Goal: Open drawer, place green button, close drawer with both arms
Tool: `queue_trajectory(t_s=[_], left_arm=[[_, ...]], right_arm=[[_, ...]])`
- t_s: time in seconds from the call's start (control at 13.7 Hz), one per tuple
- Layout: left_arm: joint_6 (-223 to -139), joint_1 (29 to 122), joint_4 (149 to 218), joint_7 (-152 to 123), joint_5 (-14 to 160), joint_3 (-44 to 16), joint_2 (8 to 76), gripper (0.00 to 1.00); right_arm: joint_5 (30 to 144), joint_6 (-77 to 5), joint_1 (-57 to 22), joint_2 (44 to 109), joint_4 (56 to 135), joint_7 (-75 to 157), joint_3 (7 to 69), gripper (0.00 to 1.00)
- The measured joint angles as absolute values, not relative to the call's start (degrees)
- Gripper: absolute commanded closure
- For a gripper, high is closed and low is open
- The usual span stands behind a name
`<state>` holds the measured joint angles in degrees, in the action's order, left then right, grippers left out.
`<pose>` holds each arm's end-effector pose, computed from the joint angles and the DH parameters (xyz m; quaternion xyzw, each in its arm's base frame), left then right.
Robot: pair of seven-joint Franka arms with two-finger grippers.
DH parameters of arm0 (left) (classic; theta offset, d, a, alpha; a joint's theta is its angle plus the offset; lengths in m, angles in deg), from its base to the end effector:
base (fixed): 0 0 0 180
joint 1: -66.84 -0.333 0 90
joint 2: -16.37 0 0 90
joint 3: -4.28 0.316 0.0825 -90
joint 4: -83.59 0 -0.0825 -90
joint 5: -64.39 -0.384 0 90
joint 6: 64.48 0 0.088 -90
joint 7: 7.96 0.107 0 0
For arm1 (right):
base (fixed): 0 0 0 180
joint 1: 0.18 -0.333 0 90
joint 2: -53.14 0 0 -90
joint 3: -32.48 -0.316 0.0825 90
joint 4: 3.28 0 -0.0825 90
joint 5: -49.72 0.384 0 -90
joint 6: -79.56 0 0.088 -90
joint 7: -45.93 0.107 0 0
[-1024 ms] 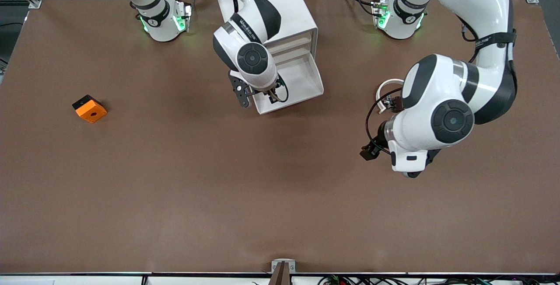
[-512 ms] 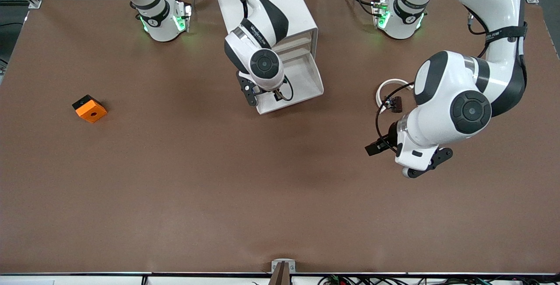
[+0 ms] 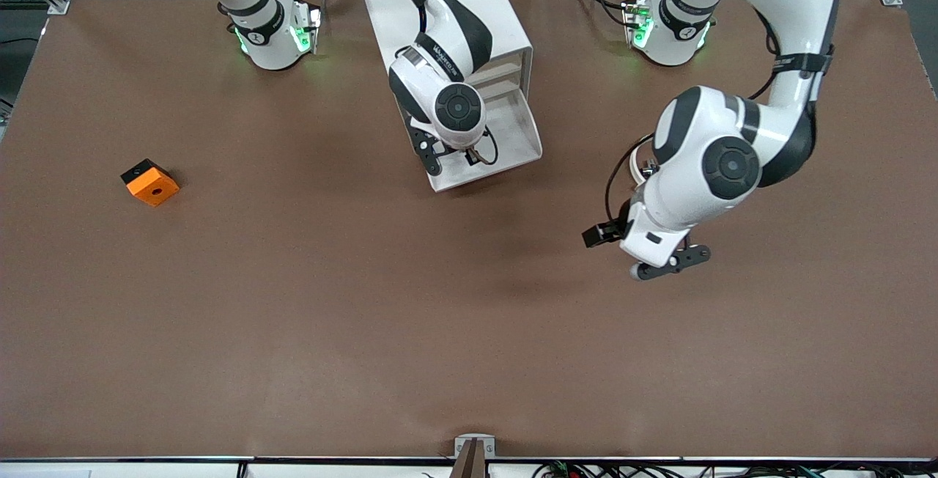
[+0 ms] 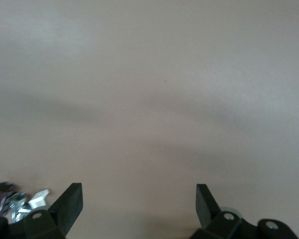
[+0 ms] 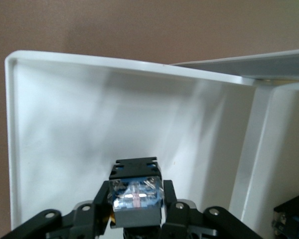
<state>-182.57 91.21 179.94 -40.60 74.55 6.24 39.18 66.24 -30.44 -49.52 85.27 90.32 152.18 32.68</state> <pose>0.6061 -0.2625 0.3694 0.9889 0.1298 -0.0409 0.0589 0.4133 0.5088 0.2749 0.8292 -0.5275 -0.1520 0.1054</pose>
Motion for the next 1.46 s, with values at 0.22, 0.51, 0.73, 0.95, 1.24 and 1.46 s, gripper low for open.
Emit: queue_trajectory(t_s=[0.22,0.51,0.73,0.95,1.24,1.46], left_arm=[[-184.99,93.41,181.97,-39.35,74.53,5.43,40.32,0.00],[-187.80,97.44,182.18,-38.41,74.53,5.31,42.98,0.00],[-191.91,100.96,183.74,-38.51,74.53,5.22,45.14,0.00],[-197.36,103.98,187.25,-39.72,74.53,4.99,47.06,0.00],[-198.10,106.86,188.20,-47.85,74.54,2.96,48.51,0.00],[-197.74,109.12,188.70,-54.17,74.53,0.69,48.68,0.00]], right_arm=[[66.24,-30.42,-49.61,85.27,90.28,152.06,32.69,0.00],[66.24,-28.71,-49.62,84.78,88.80,150.54,33.05,0.00],[66.24,-24.67,-48.72,81.74,86.06,149.18,33.95,0.00],[66.22,-20.54,-45.26,75.86,85.16,143.02,34.37,0.00],[66.21,-13.49,-37.31,67.87,84.94,127.47,34.72,0.00],[66.19,-9.14,-29.64,63.11,84.95,110.90,34.89,0.00]])
